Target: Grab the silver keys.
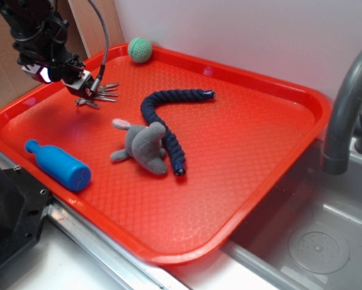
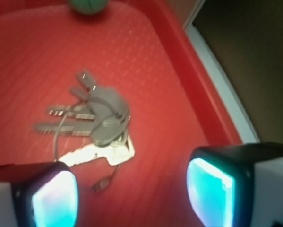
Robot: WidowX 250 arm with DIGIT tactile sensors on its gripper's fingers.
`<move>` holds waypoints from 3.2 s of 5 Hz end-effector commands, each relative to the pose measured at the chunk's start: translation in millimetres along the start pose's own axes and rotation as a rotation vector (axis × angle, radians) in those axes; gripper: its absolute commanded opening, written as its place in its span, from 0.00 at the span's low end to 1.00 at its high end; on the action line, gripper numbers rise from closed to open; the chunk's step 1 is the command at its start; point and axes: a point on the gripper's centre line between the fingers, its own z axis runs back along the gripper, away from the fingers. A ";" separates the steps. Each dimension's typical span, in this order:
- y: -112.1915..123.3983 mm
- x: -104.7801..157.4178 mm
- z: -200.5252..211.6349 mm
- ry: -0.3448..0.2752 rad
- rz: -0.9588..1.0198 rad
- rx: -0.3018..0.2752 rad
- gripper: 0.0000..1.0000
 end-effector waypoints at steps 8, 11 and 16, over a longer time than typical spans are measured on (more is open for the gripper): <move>-45.4 0.7 17.8 -0.157 -0.136 -0.203 1.00; -30.0 -0.1 -19.5 -0.091 -0.159 -0.131 1.00; -20.8 4.3 -24.3 -0.070 -0.190 -0.112 0.00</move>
